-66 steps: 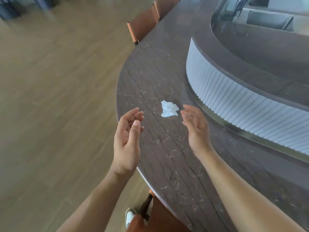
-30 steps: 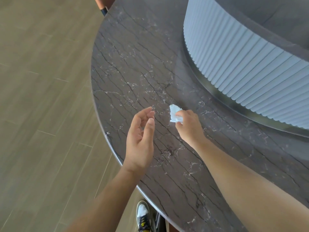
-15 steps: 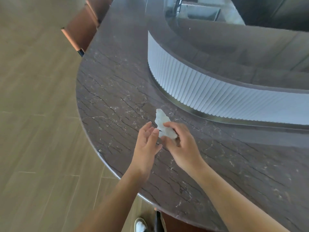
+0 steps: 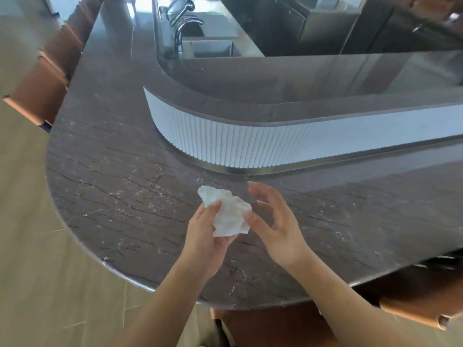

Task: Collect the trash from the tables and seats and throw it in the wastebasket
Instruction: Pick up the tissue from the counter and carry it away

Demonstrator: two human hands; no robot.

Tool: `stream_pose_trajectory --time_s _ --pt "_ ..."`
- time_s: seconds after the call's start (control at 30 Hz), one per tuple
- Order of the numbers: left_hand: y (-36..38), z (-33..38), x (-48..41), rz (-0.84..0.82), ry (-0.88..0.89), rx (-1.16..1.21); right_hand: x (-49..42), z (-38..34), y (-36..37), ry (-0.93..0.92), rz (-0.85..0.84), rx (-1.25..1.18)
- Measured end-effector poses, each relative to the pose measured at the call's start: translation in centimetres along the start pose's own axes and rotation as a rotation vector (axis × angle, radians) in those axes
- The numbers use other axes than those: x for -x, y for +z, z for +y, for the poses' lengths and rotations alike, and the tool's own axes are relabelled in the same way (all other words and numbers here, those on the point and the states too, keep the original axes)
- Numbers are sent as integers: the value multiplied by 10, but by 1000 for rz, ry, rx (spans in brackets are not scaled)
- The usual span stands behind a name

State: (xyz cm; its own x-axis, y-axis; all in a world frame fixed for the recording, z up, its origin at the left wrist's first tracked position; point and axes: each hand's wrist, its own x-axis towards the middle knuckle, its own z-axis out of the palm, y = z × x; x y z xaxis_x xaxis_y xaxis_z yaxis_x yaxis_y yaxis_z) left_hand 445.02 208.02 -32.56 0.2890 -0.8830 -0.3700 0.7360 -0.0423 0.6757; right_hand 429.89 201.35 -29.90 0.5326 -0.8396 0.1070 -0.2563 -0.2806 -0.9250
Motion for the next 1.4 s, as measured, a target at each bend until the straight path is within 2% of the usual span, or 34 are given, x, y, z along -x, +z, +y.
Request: stream_pose_trajectory --time_s 0.33,0.47,0.67,0.8,0.93,1.1,1.4 --pt "94 -61 34 -77 -142 -149 80 29 -109 216 475 -518" --pt "144 -106 53 -59 -199 -187 123 40 -162 217 593 -564" --pt "241 -195 105 -140 -247 -271 216 71 -266 208 755 -632" --pt "303 -270 141 -259 -296 -360 293 93 -342 231 911 -706" --pt "364 -347 174 -497 -320 -507 372 108 -411 227 1062 -735" --pt "431 -425 206 -701 -445 -580 460 115 -477 240 1258 -763" --pt "535 -522 226 -783 -566 -617 530 149 -562 253 1488 -786"
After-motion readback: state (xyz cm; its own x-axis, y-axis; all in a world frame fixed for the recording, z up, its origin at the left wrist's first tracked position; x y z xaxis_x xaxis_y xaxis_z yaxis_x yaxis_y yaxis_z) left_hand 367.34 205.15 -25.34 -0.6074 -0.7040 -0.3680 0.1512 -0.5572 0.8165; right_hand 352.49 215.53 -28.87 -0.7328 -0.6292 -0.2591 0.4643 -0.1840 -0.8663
